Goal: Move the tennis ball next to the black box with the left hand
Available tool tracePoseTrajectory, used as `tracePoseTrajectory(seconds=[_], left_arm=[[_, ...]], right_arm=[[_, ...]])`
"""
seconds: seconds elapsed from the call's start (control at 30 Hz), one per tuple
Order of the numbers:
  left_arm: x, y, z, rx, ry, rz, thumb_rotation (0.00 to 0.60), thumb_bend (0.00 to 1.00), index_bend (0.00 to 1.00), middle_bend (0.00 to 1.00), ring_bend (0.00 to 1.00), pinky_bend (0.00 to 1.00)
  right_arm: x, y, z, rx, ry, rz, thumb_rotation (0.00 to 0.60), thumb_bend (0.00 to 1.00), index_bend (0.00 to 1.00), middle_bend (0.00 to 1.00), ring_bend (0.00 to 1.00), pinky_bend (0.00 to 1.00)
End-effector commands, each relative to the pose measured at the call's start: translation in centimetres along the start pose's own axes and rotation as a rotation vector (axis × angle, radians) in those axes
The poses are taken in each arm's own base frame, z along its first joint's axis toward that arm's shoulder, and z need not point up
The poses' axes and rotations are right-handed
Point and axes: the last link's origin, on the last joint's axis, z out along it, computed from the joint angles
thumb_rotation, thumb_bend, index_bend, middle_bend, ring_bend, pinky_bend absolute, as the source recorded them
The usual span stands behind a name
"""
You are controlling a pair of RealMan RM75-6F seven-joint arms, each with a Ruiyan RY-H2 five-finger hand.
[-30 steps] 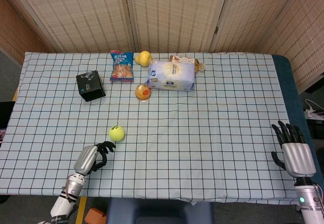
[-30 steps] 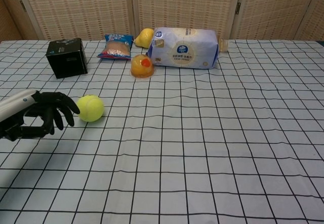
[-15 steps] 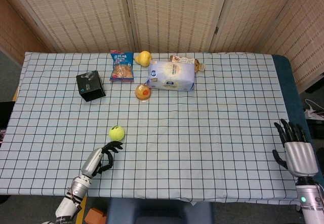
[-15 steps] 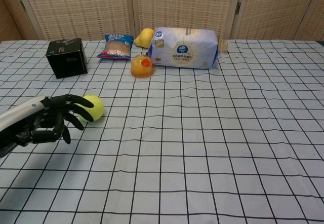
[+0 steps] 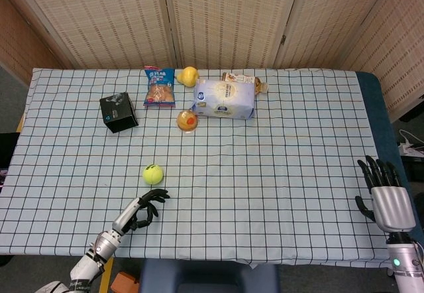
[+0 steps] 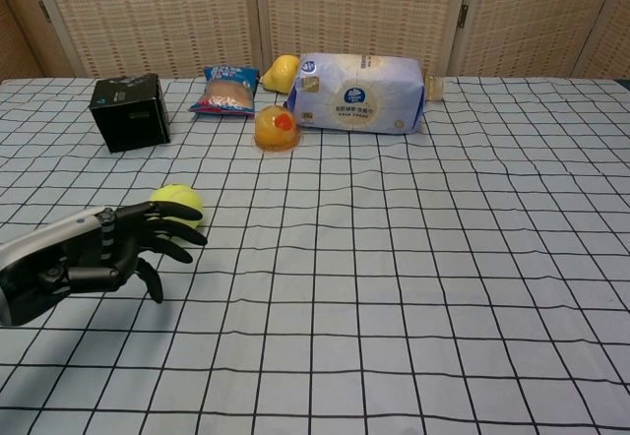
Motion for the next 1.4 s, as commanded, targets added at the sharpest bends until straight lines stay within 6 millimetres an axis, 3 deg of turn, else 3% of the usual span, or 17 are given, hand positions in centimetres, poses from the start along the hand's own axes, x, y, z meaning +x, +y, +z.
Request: tracePoseTrajectory(seconds=[0.03,1.03,1.4], left_arm=[[-0.3,-0.9,1.1,0.034,-0.043,-0.042,0.6,0.84,0.18,0.19,0.22,0.45],[-2.2,-0.3,5.2,0.032,-0.125,-0.316,0.6,0.84,0.15,0.19,0.22,0.45],[-2.0,0.1,6.4,0.026,-0.145,-0.345,0.6,0.84,0.15,0.21,0.22,0.45]], right_arm=[[0.0,-0.1,-0.1,0.004,0.003,-0.003,0.6,0.27,0.05,0.0,0.0,0.05],[0.1,-0.4,-0.3,0.024,0.048,-0.018,0.6,0.27,0.02,0.0,0.0,0.05],[0.0,-0.4,-0.3,0.021,0.043,-0.021,0.6,0.27,0.02,0.0,0.0,0.05]])
